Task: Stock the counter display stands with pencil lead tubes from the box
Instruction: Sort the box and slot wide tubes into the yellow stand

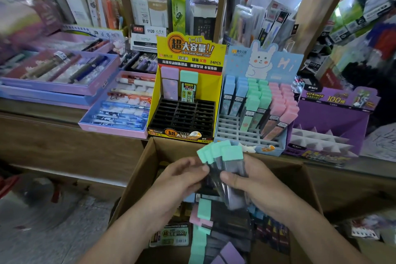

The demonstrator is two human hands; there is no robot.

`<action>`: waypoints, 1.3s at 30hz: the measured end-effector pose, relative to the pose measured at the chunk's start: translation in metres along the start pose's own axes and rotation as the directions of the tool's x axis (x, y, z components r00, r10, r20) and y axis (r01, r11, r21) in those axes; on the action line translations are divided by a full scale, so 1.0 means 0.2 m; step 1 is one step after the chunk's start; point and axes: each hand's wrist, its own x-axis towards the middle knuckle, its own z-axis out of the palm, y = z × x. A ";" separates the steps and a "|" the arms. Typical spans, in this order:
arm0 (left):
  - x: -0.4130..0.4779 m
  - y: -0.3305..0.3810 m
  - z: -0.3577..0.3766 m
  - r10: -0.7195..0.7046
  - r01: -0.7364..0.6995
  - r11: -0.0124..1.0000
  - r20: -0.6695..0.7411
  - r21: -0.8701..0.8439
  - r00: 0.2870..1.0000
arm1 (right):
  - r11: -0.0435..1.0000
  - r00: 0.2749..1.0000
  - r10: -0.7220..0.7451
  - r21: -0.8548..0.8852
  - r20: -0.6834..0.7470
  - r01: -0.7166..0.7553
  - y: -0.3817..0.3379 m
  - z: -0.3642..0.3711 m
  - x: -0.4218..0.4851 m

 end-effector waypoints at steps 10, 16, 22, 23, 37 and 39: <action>-0.13 -0.01 0.14 -0.057 0.121 0.886 0.153 -0.448 0.987 | 0.774 0.994 0.105 0.630 -0.042 -0.055 -0.12 0.27 -0.04; -0.15 -0.02 0.12 -0.068 0.079 0.919 0.042 -0.386 0.997 | 0.974 0.989 0.055 0.225 -0.140 -0.023 -0.13 0.26 -0.03; -0.14 -0.01 0.12 -0.010 0.003 0.930 -0.019 -0.367 1.000 | 0.998 0.978 -0.062 0.001 -0.200 0.064 -0.17 0.17 -0.03; -0.14 0.00 0.11 -0.007 -0.005 0.928 -0.032 -0.372 0.999 | 0.998 0.976 -0.063 -0.008 -0.211 0.063 -0.19 0.17 -0.03; -0.12 0.01 0.04 -0.042 -0.039 0.855 -0.145 -0.517 0.989 | 0.990 0.997 -0.075 0.121 -0.018 0.076 -0.44 0.04 -0.02; -0.12 0.01 0.04 -0.037 -0.032 0.859 -0.125 -0.511 0.991 | 0.996 0.996 -0.083 0.040 -0.022 0.084 -0.45 0.04 -0.01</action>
